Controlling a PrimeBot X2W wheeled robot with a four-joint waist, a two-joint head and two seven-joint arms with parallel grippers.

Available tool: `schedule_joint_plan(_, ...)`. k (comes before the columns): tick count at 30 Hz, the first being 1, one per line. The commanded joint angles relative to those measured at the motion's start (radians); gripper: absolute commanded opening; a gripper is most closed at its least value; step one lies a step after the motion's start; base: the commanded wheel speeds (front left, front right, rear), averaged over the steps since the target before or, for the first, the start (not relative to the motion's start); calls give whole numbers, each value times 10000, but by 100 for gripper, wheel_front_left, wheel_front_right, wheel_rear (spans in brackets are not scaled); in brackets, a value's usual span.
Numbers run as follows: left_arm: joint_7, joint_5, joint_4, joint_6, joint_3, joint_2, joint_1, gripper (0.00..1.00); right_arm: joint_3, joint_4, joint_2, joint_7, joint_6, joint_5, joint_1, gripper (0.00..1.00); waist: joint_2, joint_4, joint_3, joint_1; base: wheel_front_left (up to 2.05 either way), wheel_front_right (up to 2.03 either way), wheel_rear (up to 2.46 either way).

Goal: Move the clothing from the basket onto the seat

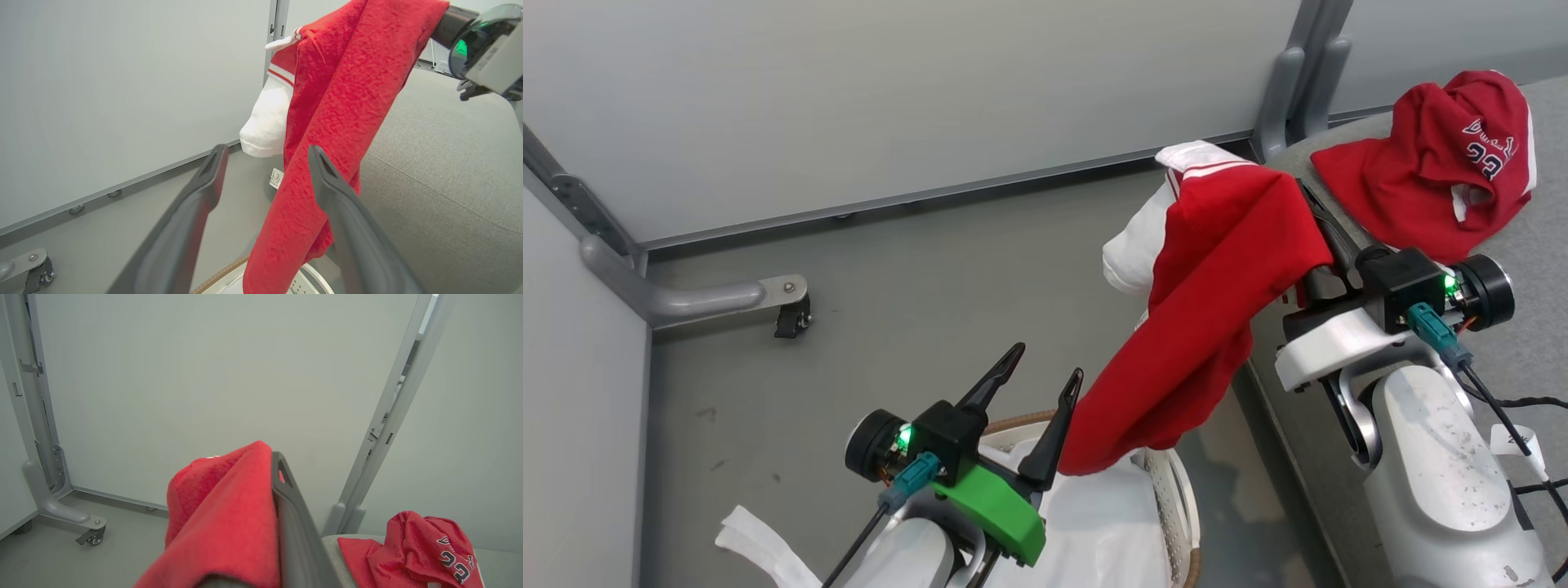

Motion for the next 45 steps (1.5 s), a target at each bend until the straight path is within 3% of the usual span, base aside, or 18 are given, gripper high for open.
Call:
schedule_joint_plan(1,-25,39,24,-26,-56,43,130,100,-30,-67,-34,-1,-11,29,-2,0,-1,-212,112,0,0,0,0)
schedule_joint_plan(19,-19,-9,24,-28,-648,220,-370,100,-209,-281,-26,-1,-11,283,181,0,-1,-2493,863,0,0,0,0)
schedule_joint_plan(31,-19,29,-50,-29,-835,256,-468,100,-932,-710,-120,-2,-11,-42,-228,0,-1,-2801,1148,0,0,0,0)
schedule_joint_plan(37,-19,55,-122,-28,-807,264,-502,100,-1501,-1120,-912,-2,-11,-246,-1220,0,-1,-2613,1329,0,0,0,0)
schedule_joint_plan(45,-19,164,-240,-28,-740,254,-570,100,-2958,-1148,-2841,-2,-12,-279,-2927,0,-1,-2148,1615,0,0,0,0)
